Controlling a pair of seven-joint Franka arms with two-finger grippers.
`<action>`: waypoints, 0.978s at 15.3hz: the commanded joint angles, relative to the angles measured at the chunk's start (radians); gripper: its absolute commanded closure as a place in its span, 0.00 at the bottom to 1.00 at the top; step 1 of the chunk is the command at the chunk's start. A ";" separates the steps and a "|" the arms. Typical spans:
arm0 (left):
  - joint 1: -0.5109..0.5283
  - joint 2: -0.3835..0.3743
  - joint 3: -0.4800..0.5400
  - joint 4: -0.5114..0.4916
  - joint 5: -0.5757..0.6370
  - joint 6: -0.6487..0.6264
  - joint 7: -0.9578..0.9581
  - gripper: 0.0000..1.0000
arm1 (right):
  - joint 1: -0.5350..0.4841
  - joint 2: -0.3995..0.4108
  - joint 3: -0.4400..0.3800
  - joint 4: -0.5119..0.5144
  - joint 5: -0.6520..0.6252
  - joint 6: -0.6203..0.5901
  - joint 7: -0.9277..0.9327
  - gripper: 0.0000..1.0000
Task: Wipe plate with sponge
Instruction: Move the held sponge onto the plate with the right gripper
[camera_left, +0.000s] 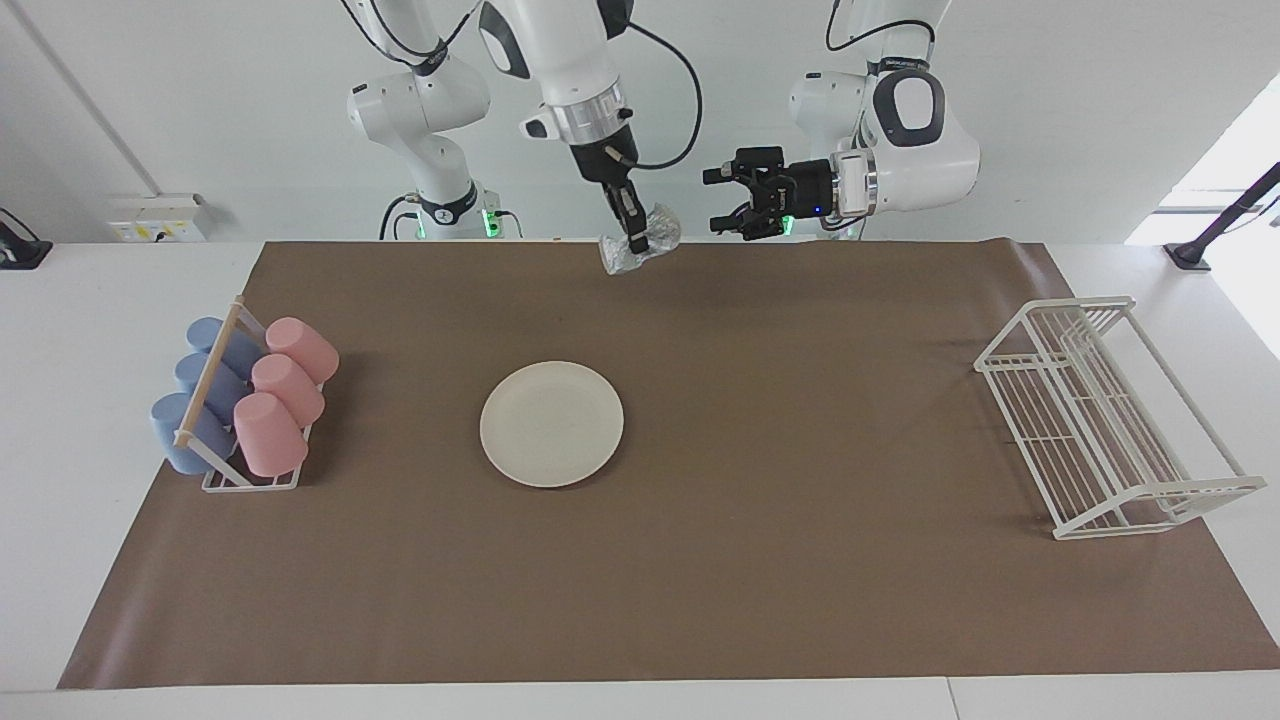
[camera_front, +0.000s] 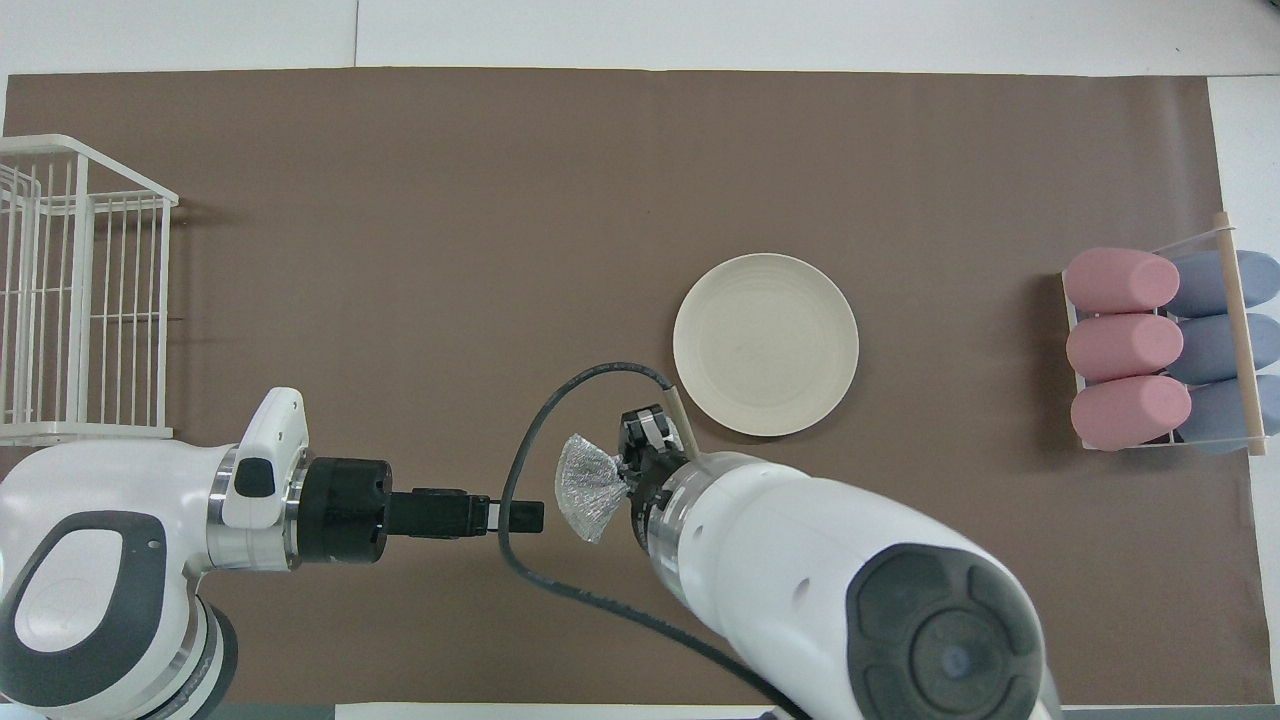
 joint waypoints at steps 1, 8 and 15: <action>0.017 -0.023 0.006 -0.004 0.091 0.008 -0.067 0.00 | -0.015 0.134 0.011 -0.013 0.011 0.137 -0.068 1.00; 0.083 -0.009 0.001 0.032 0.456 0.025 -0.171 0.00 | -0.136 0.266 0.011 -0.225 0.008 0.450 -0.392 1.00; 0.084 0.009 0.001 0.076 0.880 0.036 -0.174 0.00 | -0.184 0.304 0.010 -0.251 0.013 0.448 -0.503 1.00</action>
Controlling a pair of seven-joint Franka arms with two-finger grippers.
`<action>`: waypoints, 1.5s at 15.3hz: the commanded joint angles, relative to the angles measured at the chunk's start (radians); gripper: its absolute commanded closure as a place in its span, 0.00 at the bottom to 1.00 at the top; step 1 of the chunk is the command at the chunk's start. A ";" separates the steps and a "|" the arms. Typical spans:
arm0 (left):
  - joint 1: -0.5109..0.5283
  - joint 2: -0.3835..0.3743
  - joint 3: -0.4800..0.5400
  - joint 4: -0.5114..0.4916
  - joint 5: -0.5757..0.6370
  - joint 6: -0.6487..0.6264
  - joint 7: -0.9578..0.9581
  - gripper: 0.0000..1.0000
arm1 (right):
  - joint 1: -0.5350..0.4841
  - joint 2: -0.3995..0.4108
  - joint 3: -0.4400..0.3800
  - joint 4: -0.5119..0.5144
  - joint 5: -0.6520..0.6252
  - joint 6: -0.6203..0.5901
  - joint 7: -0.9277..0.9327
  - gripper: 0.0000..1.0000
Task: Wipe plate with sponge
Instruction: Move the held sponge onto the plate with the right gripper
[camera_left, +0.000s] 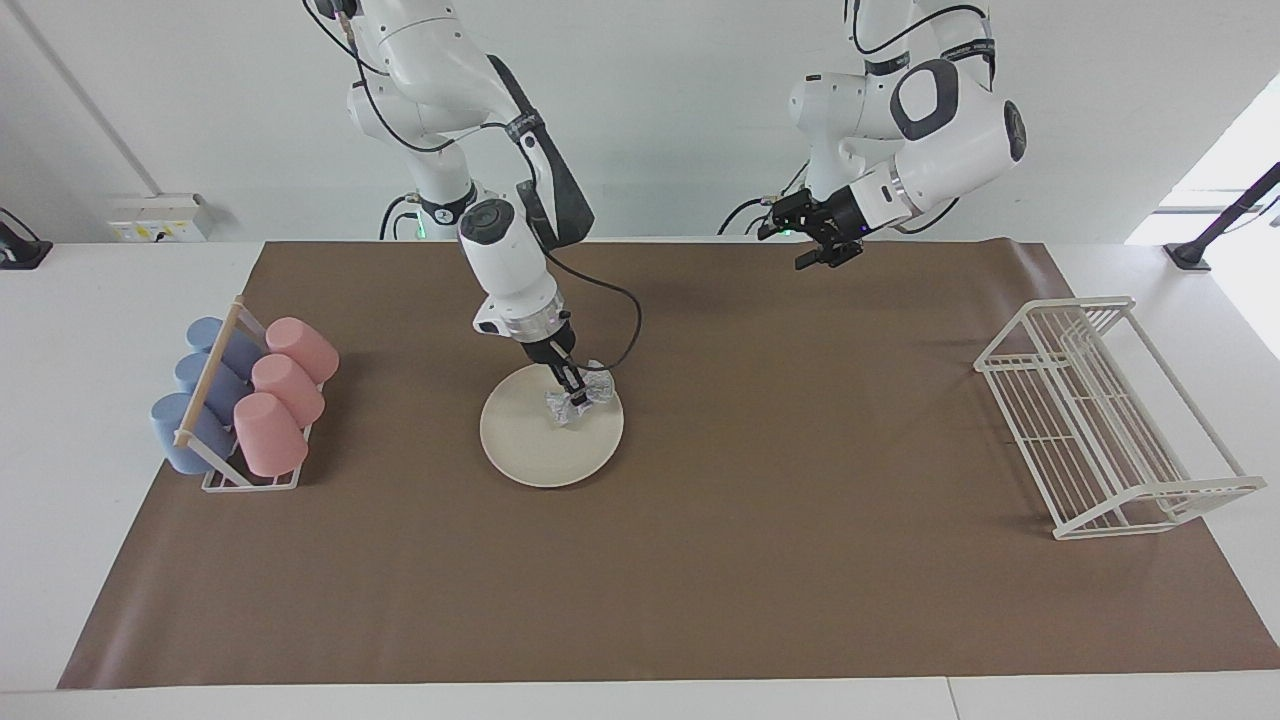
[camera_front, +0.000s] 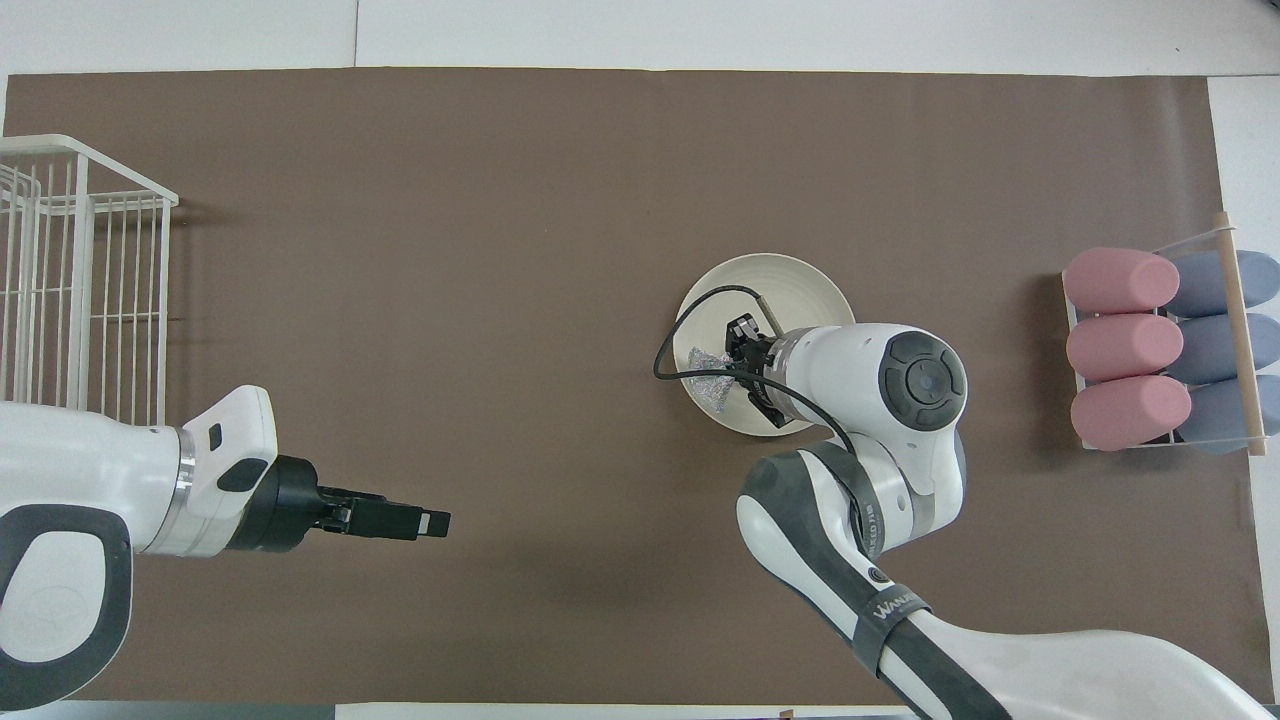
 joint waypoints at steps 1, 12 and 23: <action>0.001 0.028 -0.005 0.034 0.166 0.013 -0.019 0.00 | -0.090 0.003 0.009 -0.036 0.013 0.018 -0.148 1.00; 0.012 0.043 -0.005 0.054 0.335 0.076 -0.265 0.00 | -0.080 0.030 0.011 -0.050 0.035 0.058 -0.163 1.00; 0.024 0.045 -0.005 0.057 0.335 0.077 -0.266 0.00 | -0.084 0.053 0.008 -0.056 0.090 0.110 -0.253 1.00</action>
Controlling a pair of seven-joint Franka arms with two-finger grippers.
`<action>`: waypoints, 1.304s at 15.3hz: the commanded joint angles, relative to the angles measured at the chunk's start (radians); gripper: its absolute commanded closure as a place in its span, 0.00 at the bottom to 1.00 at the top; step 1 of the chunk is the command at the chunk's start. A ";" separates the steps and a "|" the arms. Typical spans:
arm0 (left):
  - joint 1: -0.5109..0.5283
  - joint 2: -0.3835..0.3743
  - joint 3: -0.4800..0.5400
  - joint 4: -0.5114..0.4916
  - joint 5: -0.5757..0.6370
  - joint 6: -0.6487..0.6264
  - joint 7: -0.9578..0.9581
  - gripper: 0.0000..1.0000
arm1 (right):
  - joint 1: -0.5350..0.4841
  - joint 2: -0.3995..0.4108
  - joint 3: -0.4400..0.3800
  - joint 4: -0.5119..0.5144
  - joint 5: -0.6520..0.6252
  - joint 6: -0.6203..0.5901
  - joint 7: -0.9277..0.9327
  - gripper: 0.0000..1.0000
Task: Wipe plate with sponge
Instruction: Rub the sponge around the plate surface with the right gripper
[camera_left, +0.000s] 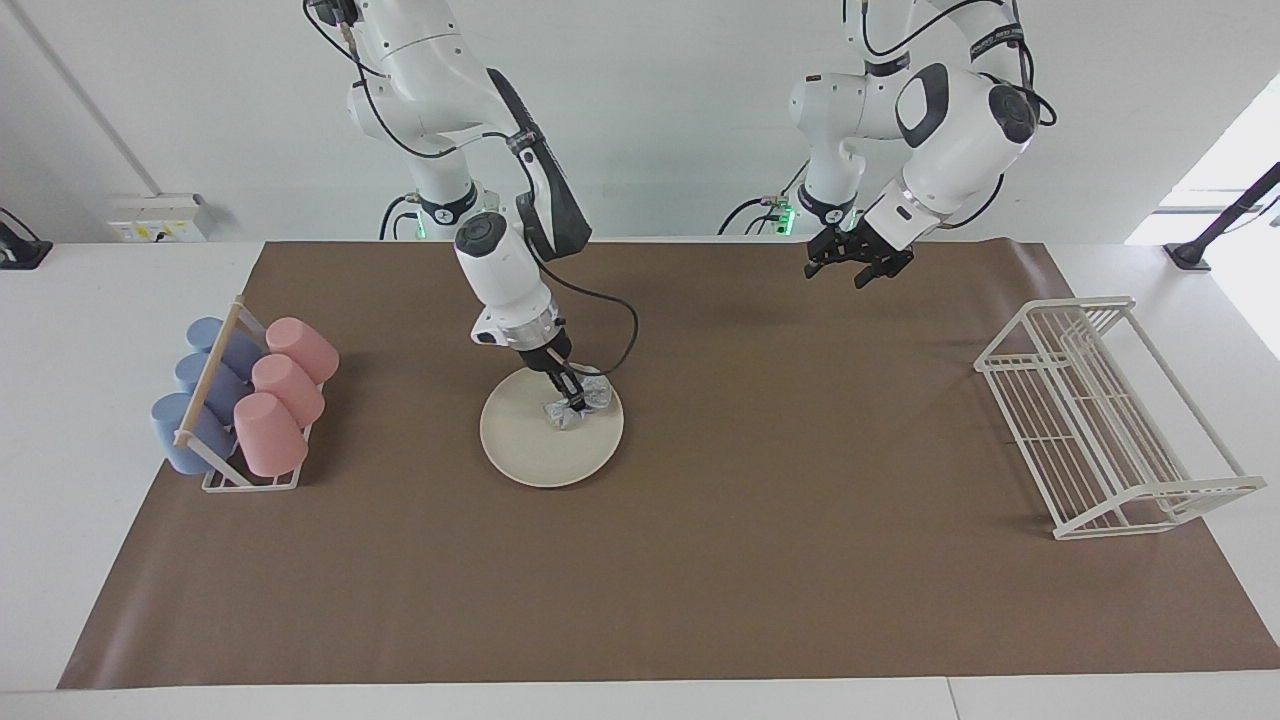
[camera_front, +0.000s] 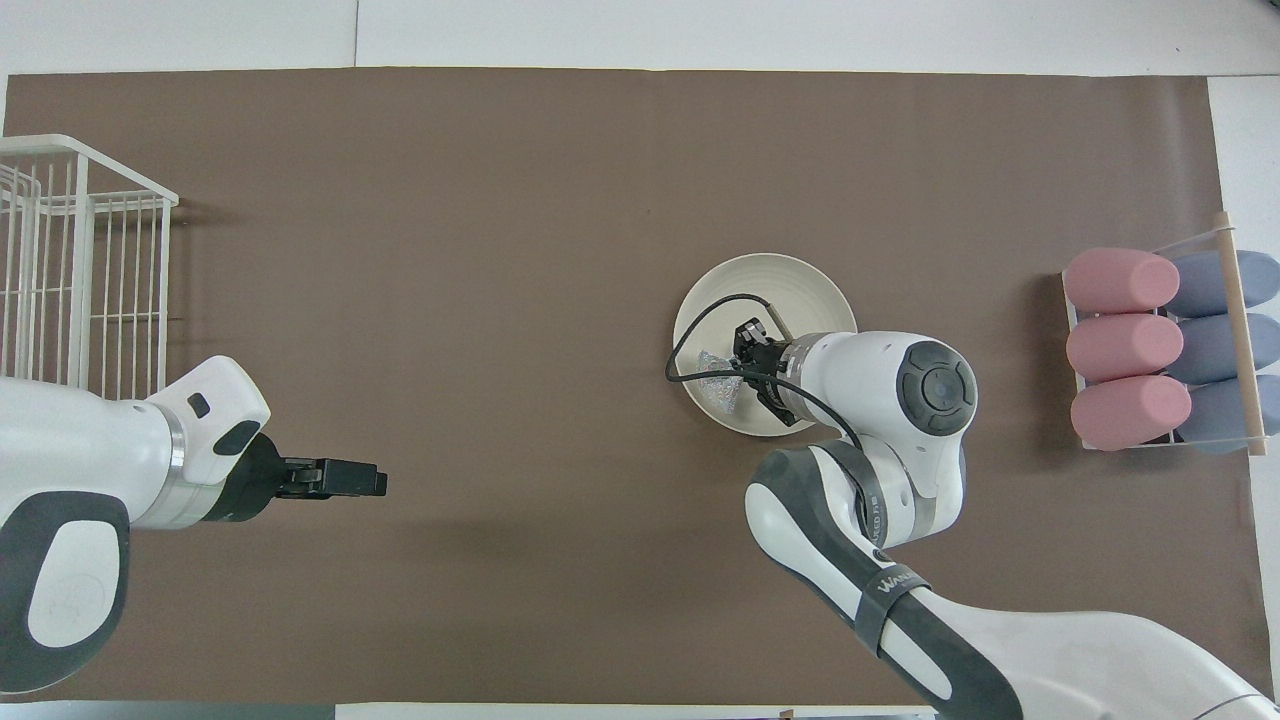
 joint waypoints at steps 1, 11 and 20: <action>0.007 0.010 -0.005 0.016 0.020 0.004 -0.017 0.00 | -0.073 0.025 0.005 -0.017 0.017 0.023 -0.145 1.00; 0.008 0.021 -0.005 0.028 0.020 0.004 -0.017 0.00 | -0.001 0.025 0.006 -0.031 0.019 0.032 -0.018 1.00; 0.010 0.021 -0.005 0.028 0.020 0.008 -0.020 0.00 | -0.070 0.031 0.003 -0.031 0.019 0.044 -0.174 1.00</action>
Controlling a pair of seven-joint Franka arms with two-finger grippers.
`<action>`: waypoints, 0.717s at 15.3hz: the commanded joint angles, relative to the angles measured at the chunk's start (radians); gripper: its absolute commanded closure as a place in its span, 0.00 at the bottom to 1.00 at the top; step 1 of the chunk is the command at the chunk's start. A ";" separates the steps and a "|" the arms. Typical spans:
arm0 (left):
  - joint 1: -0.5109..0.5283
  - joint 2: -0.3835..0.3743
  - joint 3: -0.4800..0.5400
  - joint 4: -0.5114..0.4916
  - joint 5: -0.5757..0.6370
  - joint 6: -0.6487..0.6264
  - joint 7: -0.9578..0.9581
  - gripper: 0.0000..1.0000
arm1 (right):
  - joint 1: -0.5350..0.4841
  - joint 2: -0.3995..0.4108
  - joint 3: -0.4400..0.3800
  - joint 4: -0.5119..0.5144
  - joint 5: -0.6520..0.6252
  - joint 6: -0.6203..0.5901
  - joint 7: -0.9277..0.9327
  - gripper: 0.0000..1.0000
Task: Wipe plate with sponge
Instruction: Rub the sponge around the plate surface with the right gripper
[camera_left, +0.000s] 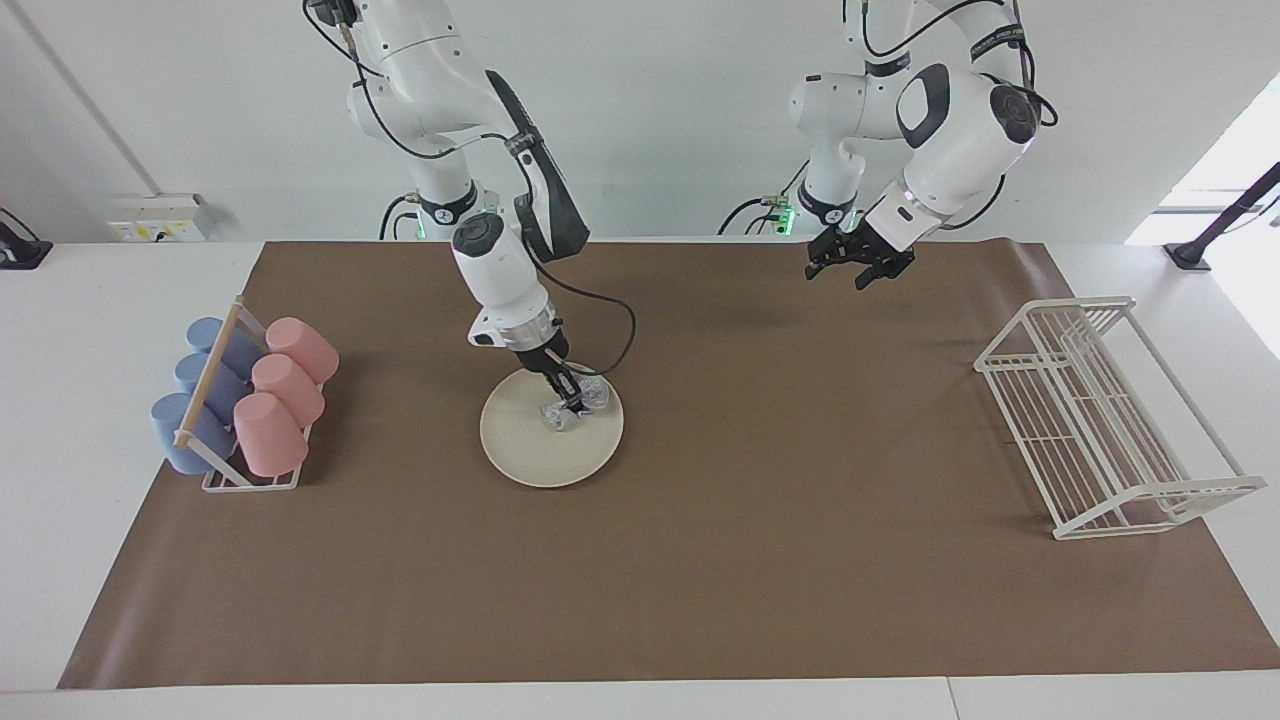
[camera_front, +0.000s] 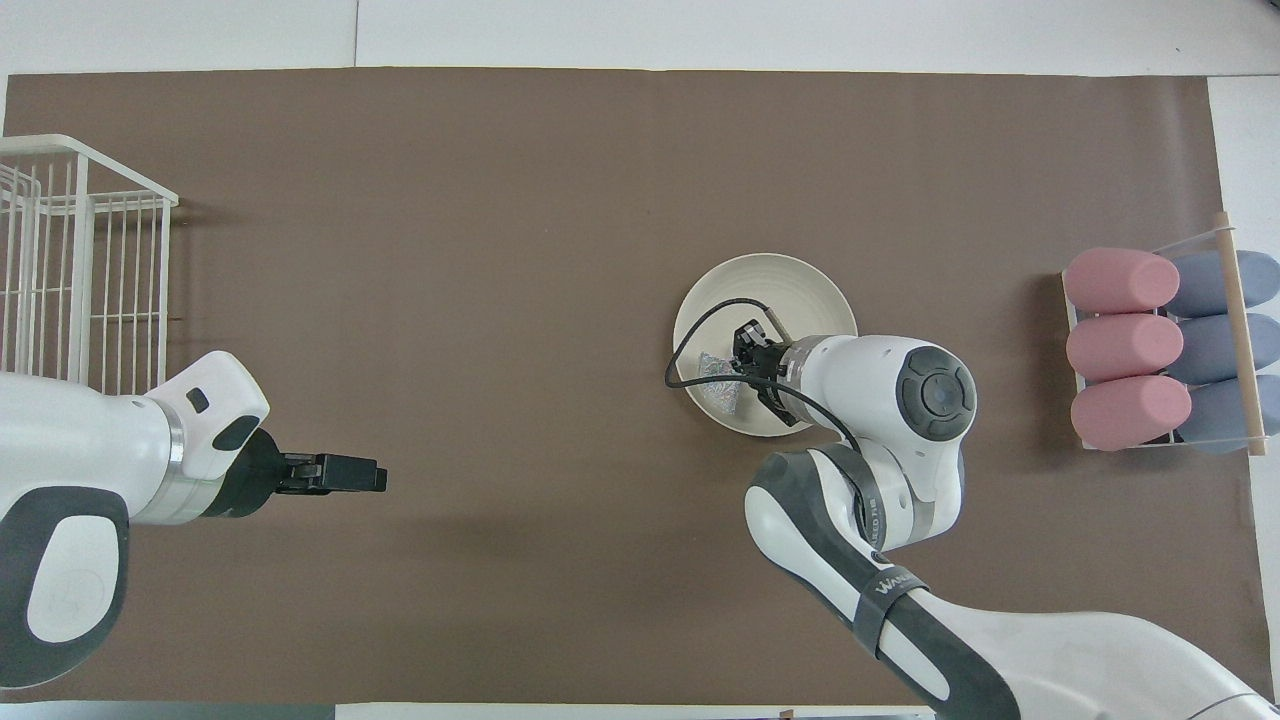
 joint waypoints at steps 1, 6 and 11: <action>0.010 0.014 -0.005 0.017 0.020 0.012 -0.016 0.00 | -0.075 0.030 0.004 -0.020 0.017 0.020 -0.139 1.00; 0.008 0.017 -0.005 0.017 0.020 0.032 -0.017 0.00 | -0.069 0.029 0.006 -0.020 0.017 0.017 -0.124 1.00; 0.008 0.019 -0.005 0.017 0.020 0.034 -0.016 0.00 | 0.040 0.026 0.006 -0.019 0.017 0.022 0.078 1.00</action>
